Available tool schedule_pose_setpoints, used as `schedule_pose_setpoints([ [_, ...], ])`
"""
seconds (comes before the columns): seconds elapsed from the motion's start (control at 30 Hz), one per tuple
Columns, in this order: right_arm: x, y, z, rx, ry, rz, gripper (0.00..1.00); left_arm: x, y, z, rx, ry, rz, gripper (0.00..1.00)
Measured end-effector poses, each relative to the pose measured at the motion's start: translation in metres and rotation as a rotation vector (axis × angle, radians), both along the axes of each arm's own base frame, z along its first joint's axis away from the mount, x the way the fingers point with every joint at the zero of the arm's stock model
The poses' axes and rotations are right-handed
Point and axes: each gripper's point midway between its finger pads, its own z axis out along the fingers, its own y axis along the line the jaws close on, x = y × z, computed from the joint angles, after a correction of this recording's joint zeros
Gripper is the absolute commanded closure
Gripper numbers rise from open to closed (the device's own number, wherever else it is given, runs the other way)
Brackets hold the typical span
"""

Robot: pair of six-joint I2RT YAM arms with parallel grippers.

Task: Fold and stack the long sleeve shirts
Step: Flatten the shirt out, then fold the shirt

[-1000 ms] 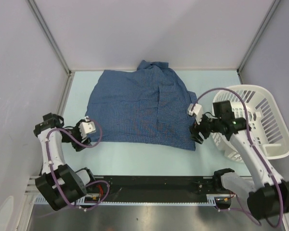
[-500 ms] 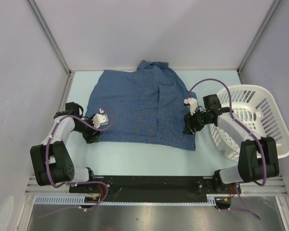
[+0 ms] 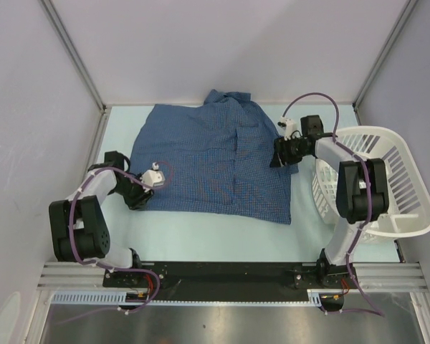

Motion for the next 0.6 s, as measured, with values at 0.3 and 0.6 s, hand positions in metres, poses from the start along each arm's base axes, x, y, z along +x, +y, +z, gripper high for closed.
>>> schedule_pose_setpoints([
  [0.3, 0.03, 0.003, -0.033, -0.002, 0.064, -0.04, 0.48, -0.012, 0.009, -0.012, 0.061, 0.039, -0.028, 0.64],
  [0.6, 0.032, 0.013, -0.04, 0.034, 0.099, -0.027, 1.0, -0.012, 0.013, -0.013, 0.084, 0.037, -0.043, 0.83],
])
